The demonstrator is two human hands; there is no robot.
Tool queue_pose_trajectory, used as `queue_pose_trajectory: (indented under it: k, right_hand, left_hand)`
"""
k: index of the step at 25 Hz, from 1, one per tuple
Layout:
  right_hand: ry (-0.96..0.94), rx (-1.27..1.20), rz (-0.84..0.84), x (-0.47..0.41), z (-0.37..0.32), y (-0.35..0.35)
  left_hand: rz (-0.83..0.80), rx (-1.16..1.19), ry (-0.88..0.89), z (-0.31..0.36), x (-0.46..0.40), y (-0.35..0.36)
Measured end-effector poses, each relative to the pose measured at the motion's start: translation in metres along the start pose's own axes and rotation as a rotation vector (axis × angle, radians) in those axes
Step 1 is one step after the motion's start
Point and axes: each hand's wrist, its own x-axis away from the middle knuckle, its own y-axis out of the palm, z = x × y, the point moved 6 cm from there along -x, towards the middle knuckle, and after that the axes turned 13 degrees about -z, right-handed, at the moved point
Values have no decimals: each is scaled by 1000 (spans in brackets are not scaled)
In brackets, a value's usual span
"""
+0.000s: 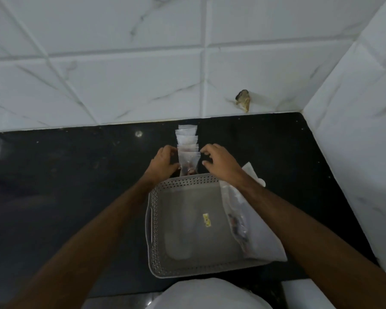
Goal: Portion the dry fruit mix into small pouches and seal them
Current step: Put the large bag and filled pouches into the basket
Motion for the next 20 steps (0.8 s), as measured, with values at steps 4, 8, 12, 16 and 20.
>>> queue_pose_trajectory:
  k: [4,8,12,16,20]
  right_hand:
    - [77,69,-74,-46,3,11]
    - [151,38,-85,-67,9,23]
    - [158,-56,-99,-72,8,24]
    - [7,-217,-70,-51,-12,-1]
    - [-164,-375,21,-9,-50,-17]
  left_hand:
    - [3,265,-107,-13,-21,9]
    - [88,388,-116,-20,-27,16]
    - [108,361,-56,-20,-26,11]
    - [-5,357,188,-11,-11,-9]
    - [-38,432,424,8,21,-45]
